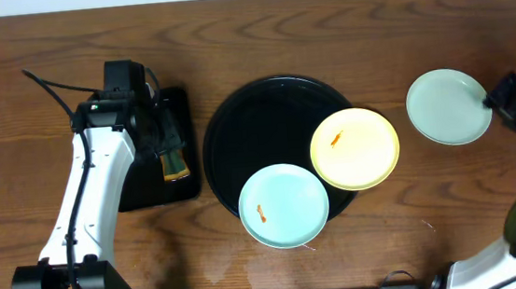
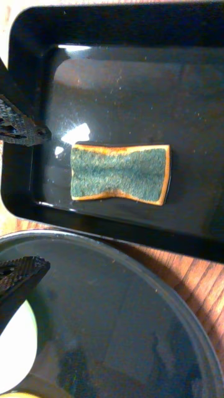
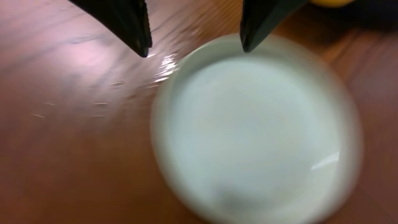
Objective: Clean dirty plates on tray and stack at the side
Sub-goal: 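Place the pale green plate on the table right of the tray, then grip the yellow plate rim with the right gripper and drag it center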
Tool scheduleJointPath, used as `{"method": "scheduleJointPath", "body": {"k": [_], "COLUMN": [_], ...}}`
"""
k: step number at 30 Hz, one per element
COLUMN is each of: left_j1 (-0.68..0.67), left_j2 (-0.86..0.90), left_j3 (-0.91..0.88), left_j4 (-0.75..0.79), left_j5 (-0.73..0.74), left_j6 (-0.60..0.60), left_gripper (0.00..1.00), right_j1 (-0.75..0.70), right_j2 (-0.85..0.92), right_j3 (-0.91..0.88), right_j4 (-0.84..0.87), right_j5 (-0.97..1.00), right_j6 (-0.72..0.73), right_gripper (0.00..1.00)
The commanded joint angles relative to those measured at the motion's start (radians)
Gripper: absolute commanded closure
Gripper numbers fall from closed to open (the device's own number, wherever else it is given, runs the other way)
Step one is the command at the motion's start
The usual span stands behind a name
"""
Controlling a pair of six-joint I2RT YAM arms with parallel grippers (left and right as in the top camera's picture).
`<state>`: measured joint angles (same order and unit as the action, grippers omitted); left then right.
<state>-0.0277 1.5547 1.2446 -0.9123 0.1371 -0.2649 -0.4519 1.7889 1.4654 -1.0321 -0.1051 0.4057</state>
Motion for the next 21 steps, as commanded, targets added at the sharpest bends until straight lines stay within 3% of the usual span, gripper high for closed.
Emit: {"method": "scheduleJointPath", "body": {"k": [1, 5, 11, 16, 21], "left_j1": [0.005, 0.005, 0.005, 0.005, 0.005], "left_j2": [-0.006, -0.006, -0.003, 0.027, 0.047], "left_j3": [0.013, 0.013, -0.031, -0.067, -0.067], "left_j4": [-0.009, -0.031, -0.019, 0.009, 0.021], "left_j5": [0.040, -0.021, -0.180, -0.179, -0.179], "left_j6": [0.003, -0.001, -0.104, -0.104, -0.103], "left_gripper": [0.41, 0.41, 0.41, 0.41, 0.41], "right_j1": [0.122, 0.282, 0.458, 0.552, 0.563], "right_j2": [-0.083, -0.088, -0.075, -0.063, -0.063], "right_j3": [0.011, 0.011, 0.010, -0.032, -0.188], "right_j4": [-0.001, -0.013, -0.045, -0.147, -0.105], "right_j5": [-0.179, -0.238, -0.187, 0.079, 0.109], "right_j6": [-0.152, -0.242, -0.243, -0.087, 0.025], "right_gripper": [0.52, 0.52, 0.53, 0.47, 0.45]}}
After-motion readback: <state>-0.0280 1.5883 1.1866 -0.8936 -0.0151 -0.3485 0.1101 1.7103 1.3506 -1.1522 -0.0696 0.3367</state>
